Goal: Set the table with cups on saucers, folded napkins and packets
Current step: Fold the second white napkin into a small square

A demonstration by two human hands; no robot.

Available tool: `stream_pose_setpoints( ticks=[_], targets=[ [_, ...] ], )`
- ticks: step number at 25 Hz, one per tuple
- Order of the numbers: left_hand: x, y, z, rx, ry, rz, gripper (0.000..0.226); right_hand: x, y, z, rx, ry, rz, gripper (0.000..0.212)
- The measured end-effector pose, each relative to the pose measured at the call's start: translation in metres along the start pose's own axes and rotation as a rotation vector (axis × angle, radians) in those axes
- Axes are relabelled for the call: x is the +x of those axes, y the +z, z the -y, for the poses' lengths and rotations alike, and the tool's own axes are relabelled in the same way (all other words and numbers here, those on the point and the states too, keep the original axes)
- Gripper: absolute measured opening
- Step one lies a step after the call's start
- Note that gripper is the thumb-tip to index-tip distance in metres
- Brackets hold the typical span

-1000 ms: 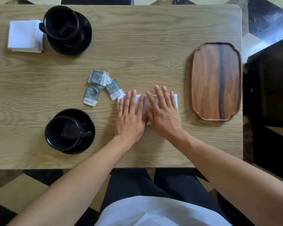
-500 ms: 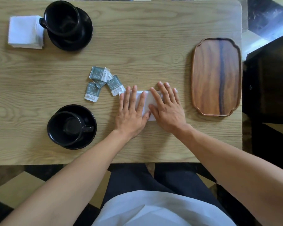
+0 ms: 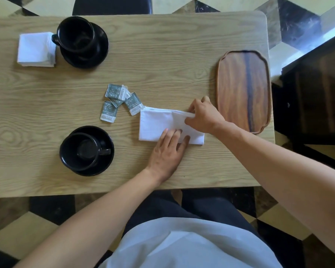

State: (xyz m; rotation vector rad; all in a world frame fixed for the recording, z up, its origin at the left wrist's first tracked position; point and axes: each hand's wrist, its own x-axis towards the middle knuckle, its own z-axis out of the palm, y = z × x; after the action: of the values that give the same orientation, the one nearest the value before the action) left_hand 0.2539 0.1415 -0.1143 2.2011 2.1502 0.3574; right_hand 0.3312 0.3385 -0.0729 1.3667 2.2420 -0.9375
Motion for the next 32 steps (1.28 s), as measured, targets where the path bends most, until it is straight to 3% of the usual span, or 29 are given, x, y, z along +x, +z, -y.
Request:
stream_pose_setpoints(
  ticks=[4, 6, 9, 12, 14, 17, 19, 21, 24, 26, 29, 32],
  targets=[
    [0.006, -0.009, -0.015, -0.059, -0.12, 0.148, 0.09, -0.007, -0.02, 0.002, 0.197, 0.155, 0.216, 0.022],
    [0.009, -0.021, -0.015, -0.119, -0.187, 0.108, 0.096, -0.017, -0.03, 0.007, 0.363, 0.194, 0.303, 0.01],
    [0.012, -0.047, -0.012, -0.317, -0.188, -0.171, 0.06, -0.032, -0.042, 0.013, 0.761, 0.21, 0.342, 0.04],
    [0.019, -0.089, -0.003, -0.534, -0.181, -0.352, 0.021, -0.044, -0.058, 0.017, 1.04, 0.109, 0.393, 0.028],
    [0.03, -0.117, 0.007, -0.626, -0.325, -0.392, 0.011, -0.051, -0.07, 0.021, 1.172, 0.071, 0.419, 0.02],
    [0.06, -0.154, 0.026, -0.836, -0.605, -0.353, 0.012, -0.057, -0.095, 0.024, 1.327, -0.062, 0.416, 0.032],
    [0.084, -0.169, 0.04, -0.898, -0.65, -0.344, 0.016, -0.06, -0.112, 0.028, 1.272, -0.23, 0.33, 0.041],
    [0.104, -0.182, 0.049, -0.906, -0.589, -0.371, 0.013, -0.06, -0.127, 0.033, 1.163, -0.365, 0.172, 0.041],
    [0.108, -0.175, 0.059, -0.643, -0.329, -0.422, 0.017, -0.06, -0.126, 0.034, 0.972, -0.432, -0.135, 0.034],
    [0.091, -0.153, 0.061, -0.435, -0.108, -0.365, 0.022, -0.062, -0.104, 0.019, 0.749, -0.435, -0.28, 0.033],
    [0.044, -0.106, 0.053, -0.32, 0.087, -0.151, 0.024, -0.073, -0.045, -0.023, 0.509, -0.397, -0.293, 0.036],
    [-0.003, -0.067, 0.034, -0.326, 0.137, 0.017, 0.024, -0.092, 0.019, -0.061, 0.242, -0.42, -0.183, 0.035]
  ],
)
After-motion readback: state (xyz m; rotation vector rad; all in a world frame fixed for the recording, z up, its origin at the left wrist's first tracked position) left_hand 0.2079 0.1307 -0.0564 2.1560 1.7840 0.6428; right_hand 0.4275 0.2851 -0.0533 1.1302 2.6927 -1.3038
